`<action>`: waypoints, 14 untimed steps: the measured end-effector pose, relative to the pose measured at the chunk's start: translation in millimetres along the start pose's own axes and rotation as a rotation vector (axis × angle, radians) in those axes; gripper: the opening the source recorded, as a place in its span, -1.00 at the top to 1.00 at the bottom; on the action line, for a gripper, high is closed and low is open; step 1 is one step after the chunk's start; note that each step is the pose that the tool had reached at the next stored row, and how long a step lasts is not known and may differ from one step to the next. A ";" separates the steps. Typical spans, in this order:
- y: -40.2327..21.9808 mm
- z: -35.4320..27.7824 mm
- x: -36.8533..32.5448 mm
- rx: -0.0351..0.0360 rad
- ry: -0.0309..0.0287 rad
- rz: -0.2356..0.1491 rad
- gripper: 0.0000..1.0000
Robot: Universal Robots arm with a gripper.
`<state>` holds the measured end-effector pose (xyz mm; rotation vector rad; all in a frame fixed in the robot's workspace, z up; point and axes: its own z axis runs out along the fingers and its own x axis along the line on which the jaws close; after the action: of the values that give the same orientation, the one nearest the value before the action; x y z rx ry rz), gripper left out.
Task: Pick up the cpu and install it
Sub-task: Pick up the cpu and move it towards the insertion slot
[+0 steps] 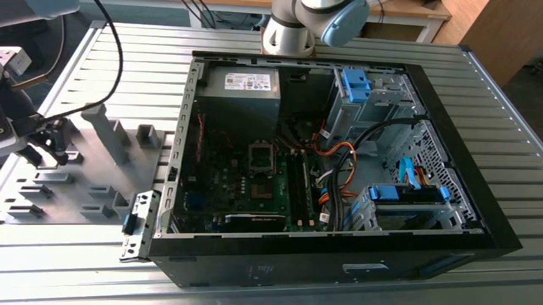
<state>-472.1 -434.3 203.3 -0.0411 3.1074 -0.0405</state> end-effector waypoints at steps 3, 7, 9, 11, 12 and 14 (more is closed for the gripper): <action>-0.2 -7.8 -0.3 -0.0001 0.0000 0.000 0.06; -0.6 -20.7 -0.8 0.0000 0.0001 0.000 0.06; -0.8 -28.4 -1.2 0.0000 0.0001 0.000 0.06; -1.0 -35.8 -1.5 0.0000 0.0000 0.000 0.06; -1.1 -39.3 -1.7 0.0000 0.0000 0.000 0.06; -1.3 -46.5 -1.9 0.0001 0.0002 0.000 0.06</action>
<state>-471.7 -434.3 249.8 -0.0411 3.1075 -0.0406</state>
